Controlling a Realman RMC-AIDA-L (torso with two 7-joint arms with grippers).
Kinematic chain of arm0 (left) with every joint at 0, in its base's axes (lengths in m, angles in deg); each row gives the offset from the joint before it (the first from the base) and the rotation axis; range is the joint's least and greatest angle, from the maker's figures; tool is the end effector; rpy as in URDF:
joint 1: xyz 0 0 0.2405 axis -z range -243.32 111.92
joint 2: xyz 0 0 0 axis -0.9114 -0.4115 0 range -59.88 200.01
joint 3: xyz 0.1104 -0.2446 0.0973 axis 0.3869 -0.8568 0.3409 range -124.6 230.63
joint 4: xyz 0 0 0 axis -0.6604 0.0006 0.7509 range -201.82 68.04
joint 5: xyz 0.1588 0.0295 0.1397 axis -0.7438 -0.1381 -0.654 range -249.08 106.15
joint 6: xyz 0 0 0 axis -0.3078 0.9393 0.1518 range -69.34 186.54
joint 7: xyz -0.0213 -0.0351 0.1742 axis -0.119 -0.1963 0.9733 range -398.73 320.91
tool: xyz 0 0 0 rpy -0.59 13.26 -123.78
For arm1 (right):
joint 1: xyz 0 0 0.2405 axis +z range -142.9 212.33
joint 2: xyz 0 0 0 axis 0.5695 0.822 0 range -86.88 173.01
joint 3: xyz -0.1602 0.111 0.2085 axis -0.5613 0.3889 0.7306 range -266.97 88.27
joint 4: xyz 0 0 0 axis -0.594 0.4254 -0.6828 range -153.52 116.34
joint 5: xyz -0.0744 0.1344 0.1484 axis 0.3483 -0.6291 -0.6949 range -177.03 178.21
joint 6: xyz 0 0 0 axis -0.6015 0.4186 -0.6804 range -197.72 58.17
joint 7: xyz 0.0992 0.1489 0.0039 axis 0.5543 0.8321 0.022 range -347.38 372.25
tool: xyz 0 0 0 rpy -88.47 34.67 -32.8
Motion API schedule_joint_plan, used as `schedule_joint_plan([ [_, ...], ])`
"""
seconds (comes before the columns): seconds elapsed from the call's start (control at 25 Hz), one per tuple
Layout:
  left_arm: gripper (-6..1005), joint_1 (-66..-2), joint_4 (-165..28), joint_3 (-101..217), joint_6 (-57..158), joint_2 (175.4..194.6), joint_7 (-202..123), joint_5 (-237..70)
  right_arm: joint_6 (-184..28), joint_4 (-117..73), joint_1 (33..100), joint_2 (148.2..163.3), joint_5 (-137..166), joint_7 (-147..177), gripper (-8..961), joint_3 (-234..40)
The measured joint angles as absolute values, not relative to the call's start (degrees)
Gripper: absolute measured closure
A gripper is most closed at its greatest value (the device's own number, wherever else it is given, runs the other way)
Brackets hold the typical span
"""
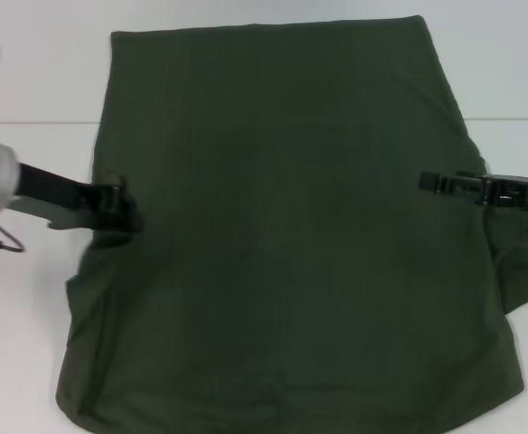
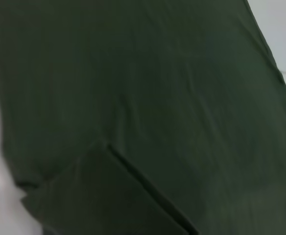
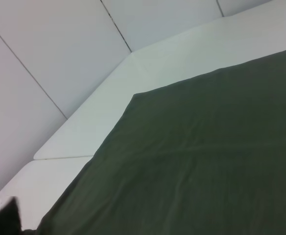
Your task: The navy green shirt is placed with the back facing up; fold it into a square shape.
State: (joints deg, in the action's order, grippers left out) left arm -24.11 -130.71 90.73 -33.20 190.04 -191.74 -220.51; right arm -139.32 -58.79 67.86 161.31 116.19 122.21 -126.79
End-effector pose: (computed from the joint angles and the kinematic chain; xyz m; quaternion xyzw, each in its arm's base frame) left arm -0.2511 0.4174 0.0160 -0.7764 -0.6011 -0.0474 0.1832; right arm 0.2963 0.4262 -0.0115 -0.8211 0.4541 0.2444 0.2445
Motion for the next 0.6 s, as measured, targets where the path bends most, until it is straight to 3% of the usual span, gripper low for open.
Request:
schedule_joint_plan([
  [0.28, 882, -20.8, -119.2, 91.5, -31.3, 189.02, -189.9, -217.3, -139.3, -58.6, 67.8, 161.27, 116.4, 122.2, 38, -126.7],
  [0.52, 818, -23.8, -122.7, 88.8, -35.6, 188.52, -186.1, -211.4, -140.1, -58.6, 67.8, 160.78, 116.4, 122.5, 38, -126.6],
  [0.6, 714, -26.2, -123.6, 87.9, -36.4, 188.11, -182.7, -206.8, -140.8, -58.6, 67.8, 160.19, 116.4, 122.9, 38, -126.7],
])
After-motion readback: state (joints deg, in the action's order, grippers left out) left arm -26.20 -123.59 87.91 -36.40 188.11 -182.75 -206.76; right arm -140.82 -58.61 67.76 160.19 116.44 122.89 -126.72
